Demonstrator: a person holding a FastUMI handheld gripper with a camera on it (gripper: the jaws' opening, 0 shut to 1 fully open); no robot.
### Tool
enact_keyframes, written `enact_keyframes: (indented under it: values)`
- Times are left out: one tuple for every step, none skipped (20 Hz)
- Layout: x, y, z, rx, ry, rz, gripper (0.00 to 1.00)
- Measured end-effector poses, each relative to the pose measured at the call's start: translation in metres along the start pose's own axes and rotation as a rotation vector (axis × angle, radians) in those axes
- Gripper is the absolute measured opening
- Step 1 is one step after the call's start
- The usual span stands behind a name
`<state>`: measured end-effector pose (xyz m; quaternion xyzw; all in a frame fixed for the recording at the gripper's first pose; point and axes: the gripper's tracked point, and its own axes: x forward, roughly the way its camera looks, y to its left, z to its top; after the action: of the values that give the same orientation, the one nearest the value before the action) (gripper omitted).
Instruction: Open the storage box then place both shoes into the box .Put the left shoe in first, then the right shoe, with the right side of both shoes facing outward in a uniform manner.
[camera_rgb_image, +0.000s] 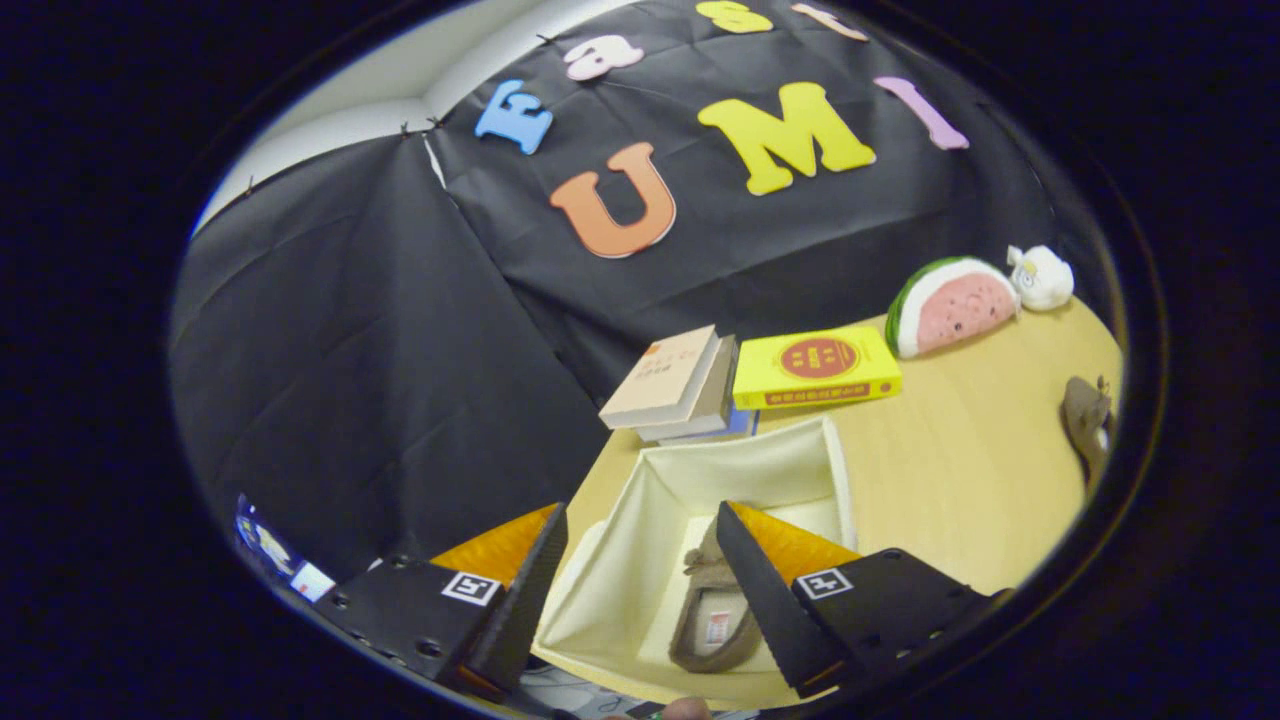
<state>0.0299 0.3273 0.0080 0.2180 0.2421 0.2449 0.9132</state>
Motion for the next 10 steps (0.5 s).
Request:
enact_keyframes:
  values:
    - [-0.011,-0.005,0.009,-0.030,-0.032,-0.005,0.91]
    - [-0.022,-0.010,0.019,-0.054,-0.059,-0.008,0.91]
    - [-0.034,-0.017,0.027,-0.082,-0.083,-0.012,0.91]
    - [-0.046,-0.026,0.036,-0.122,-0.102,-0.026,0.91]
    - [-0.058,-0.039,0.044,-0.166,-0.123,-0.048,0.91]
    - [-0.071,-0.054,0.054,-0.204,-0.150,-0.074,0.93]
    - [-0.082,-0.068,0.061,-0.234,-0.167,-0.092,0.94]
    - [-0.093,-0.083,0.068,-0.246,-0.184,-0.108,0.95]
    - [-0.104,-0.099,0.074,-0.252,-0.193,-0.116,0.95]
    - [-0.116,-0.117,0.080,-0.258,-0.200,-0.130,0.95]
